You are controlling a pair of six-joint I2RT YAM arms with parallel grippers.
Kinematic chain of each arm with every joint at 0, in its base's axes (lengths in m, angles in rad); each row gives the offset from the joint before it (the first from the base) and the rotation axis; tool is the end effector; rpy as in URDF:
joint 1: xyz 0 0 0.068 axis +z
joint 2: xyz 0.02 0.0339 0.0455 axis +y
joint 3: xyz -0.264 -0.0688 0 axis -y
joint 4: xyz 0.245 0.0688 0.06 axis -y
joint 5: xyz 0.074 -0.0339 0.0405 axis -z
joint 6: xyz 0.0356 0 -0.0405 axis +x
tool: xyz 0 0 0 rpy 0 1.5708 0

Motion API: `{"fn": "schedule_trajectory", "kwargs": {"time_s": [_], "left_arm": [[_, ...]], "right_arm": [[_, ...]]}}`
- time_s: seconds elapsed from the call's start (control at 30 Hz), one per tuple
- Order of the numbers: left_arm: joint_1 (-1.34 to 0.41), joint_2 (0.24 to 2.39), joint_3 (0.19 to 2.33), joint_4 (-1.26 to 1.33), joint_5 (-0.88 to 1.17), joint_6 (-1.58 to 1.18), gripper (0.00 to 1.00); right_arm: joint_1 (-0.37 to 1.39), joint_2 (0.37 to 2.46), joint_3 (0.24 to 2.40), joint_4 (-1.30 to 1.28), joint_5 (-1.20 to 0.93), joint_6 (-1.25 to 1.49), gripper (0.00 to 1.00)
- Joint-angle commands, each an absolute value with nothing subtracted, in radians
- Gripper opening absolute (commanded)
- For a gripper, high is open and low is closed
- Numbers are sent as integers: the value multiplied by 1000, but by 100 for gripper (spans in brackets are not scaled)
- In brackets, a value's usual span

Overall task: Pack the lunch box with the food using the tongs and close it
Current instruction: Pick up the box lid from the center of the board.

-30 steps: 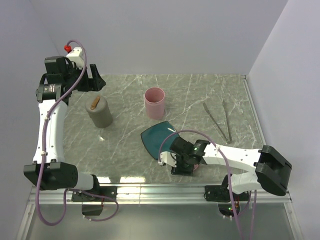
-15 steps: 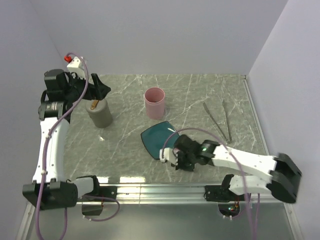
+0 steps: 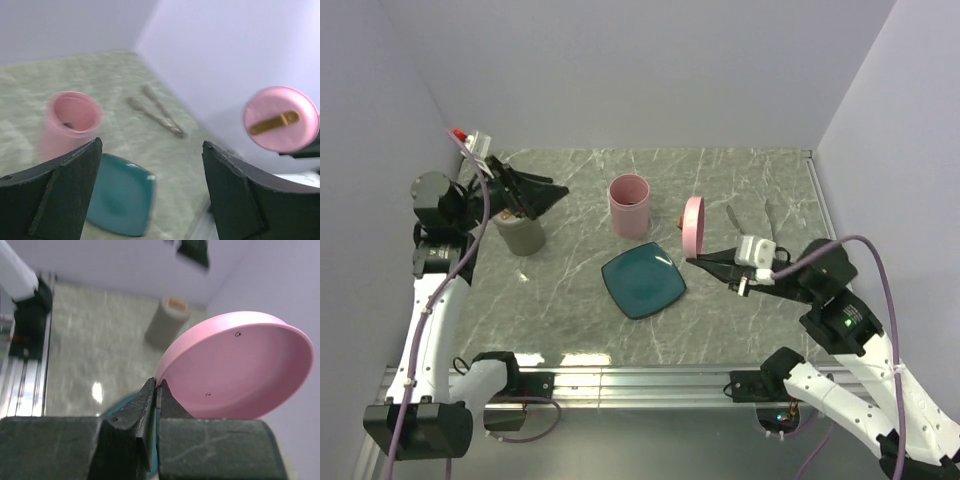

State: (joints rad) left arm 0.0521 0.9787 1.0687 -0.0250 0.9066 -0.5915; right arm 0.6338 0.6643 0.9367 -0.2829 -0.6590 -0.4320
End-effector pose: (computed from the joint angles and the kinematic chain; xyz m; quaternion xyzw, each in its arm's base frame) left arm 0.2082 -0.0172 0.4206 0.1087 0.6842 -0.4634 0.5525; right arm 0.0951 0.0970 0.3989 -0.5377 0.4637 0.2959 0.6390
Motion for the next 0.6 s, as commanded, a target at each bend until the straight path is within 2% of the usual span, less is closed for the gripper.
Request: {"fn": "schedule_trajectory", "kwargs": {"time_s": [0.0, 0.07, 0.1, 0.2, 0.57], "left_arm": [[5, 971, 980, 351, 1035, -946, 87], [-60, 968, 906, 515, 1040, -1084, 88], [-73, 966, 887, 652, 1039, -1116, 88], [-136, 980, 862, 826, 1054, -1154, 88], [-278, 1029, 793, 1028, 973, -1226, 83]], "right_arm": [[629, 684, 904, -13, -721, -356, 0], [629, 710, 913, 32, -745, -287, 0], [629, 742, 934, 73, -773, -244, 0], [627, 814, 983, 154, -842, -63, 0], [627, 948, 1042, 440, -857, 421, 0]]}}
